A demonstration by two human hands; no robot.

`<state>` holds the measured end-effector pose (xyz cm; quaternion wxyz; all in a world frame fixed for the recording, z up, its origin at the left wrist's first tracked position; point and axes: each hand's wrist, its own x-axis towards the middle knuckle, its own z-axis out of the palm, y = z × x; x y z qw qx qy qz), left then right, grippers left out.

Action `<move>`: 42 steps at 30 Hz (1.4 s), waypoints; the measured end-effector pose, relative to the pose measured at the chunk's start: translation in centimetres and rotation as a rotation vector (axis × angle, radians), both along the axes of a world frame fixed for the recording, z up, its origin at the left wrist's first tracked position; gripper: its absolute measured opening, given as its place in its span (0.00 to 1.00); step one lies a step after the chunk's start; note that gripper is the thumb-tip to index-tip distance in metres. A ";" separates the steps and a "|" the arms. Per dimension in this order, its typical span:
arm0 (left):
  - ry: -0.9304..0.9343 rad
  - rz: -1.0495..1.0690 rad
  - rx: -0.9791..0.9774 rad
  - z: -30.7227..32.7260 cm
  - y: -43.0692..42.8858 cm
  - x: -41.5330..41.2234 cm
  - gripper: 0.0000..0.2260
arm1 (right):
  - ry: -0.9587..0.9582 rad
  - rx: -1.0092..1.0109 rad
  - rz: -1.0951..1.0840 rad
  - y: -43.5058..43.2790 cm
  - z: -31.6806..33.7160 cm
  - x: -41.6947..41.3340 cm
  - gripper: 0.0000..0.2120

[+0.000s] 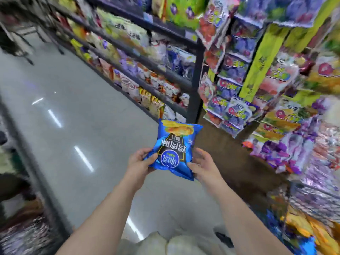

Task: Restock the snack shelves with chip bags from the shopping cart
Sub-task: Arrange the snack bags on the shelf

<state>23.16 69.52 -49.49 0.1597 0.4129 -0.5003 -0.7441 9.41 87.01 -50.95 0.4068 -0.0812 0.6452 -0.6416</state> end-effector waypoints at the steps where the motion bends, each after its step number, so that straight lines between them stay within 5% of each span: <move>1: -0.005 0.008 -0.011 0.2 -1.8 1.2 0.09 | -0.121 -0.039 -0.003 -1.8 0.2 0.2 0.42; 6: 0.012 0.000 -0.001 1.9 -9.1 7.2 0.09 | -0.590 -0.152 0.027 -11.2 2.0 -1.2 0.37; 15: 0.041 0.139 0.112 3.0 -21.6 8.8 0.26 | -0.481 0.000 0.316 -27.0 3.0 -2.2 0.13; 19: 0.111 0.304 0.099 4.7 -28.9 5.5 0.22 | -0.394 -0.050 0.323 -36.2 3.7 -5.1 0.07; 26: 0.549 0.605 0.305 8.8 -41.5 -1.0 0.16 | -0.389 -0.221 0.271 -53.5 6.4 -9.9 0.18; 32: 0.944 0.635 0.445 8.6 -48.2 -3.1 0.40 | -0.442 -0.260 0.146 -64.8 7.3 -9.5 0.17; 37: 0.649 0.492 0.101 8.2 -55.9 -6.1 0.39 | -0.474 -0.287 0.055 -74.5 7.6 -8.2 0.14; 42: 0.436 0.852 -0.159 9.8 -68.6 -9.9 0.33 | -0.401 -0.413 0.077 -85.2 8.9 -6.2 0.09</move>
